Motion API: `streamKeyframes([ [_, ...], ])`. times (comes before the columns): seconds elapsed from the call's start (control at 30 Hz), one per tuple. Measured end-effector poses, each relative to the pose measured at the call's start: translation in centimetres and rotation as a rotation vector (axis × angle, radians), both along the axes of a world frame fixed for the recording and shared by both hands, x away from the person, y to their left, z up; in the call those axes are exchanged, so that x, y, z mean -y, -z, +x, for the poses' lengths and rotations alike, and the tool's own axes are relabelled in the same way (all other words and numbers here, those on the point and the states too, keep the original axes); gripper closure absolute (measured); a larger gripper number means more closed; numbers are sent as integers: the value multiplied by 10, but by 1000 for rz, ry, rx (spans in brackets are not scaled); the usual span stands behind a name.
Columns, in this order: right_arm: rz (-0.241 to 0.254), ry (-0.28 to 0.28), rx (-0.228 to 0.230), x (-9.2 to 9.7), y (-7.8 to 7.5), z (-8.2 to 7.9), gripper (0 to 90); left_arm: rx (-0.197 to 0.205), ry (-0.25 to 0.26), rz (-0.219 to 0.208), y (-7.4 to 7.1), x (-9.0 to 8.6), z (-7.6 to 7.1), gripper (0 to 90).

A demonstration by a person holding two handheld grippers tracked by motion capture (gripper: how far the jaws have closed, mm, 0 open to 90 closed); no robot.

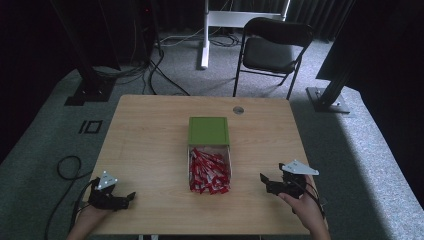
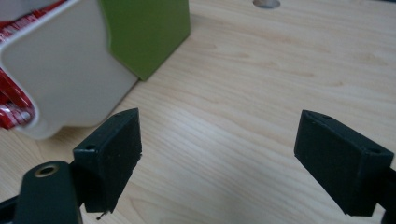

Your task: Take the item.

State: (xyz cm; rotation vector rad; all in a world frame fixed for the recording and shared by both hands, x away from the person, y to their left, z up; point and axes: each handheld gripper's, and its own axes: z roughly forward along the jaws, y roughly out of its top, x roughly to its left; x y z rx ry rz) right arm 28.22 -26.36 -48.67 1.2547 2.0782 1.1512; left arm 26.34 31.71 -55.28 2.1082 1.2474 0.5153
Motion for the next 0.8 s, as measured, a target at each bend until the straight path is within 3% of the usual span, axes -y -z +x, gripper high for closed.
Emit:
streamKeyframes([
  [0.8,42,-90,71,-45,-34,12,145,0,0,0,0,0,0,14],
])
